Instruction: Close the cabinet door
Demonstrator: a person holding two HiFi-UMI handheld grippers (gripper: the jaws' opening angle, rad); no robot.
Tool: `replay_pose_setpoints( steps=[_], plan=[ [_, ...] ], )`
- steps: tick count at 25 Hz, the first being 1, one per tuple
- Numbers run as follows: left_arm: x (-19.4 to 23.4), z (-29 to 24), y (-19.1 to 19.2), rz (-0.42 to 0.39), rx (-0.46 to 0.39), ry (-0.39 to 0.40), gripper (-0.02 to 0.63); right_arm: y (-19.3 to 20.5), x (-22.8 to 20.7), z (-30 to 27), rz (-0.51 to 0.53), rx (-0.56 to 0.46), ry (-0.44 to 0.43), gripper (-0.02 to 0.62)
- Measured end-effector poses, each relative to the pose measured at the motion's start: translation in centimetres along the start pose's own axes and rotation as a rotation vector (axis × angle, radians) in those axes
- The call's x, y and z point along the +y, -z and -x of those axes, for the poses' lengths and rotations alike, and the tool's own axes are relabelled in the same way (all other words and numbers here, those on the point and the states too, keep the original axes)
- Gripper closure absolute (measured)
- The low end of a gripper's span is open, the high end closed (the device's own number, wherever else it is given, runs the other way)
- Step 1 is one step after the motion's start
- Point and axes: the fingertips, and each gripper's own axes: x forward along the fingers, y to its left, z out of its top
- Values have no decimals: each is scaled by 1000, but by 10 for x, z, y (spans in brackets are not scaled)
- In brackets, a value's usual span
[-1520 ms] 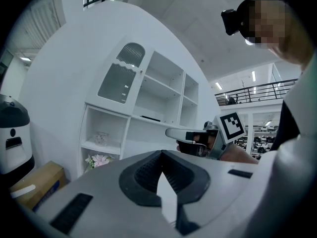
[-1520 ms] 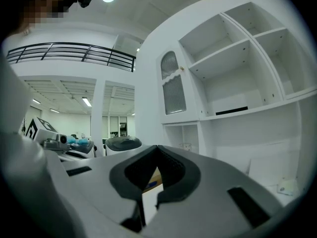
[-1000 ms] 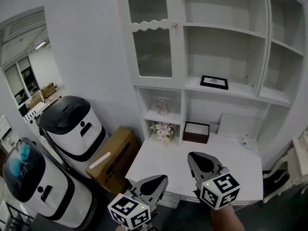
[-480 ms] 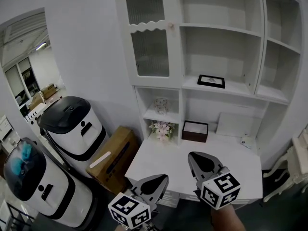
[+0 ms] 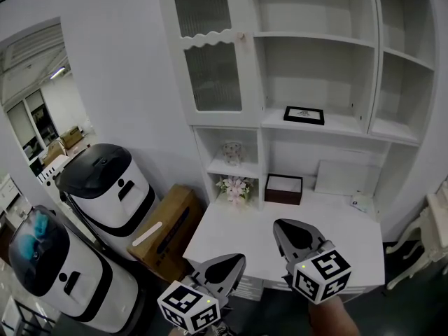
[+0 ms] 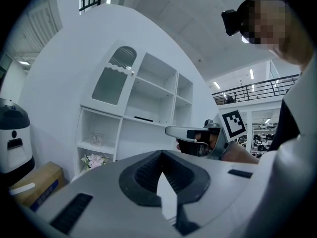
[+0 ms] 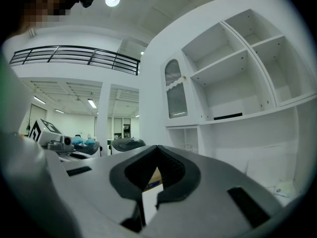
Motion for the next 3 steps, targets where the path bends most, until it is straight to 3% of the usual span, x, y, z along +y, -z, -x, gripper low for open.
replay_pose_setpoints(
  steps=[3],
  plan=[
    [1, -2, 0, 1, 1, -2, 604, 0, -2, -1, -5, -1, 0, 591]
  ],
)
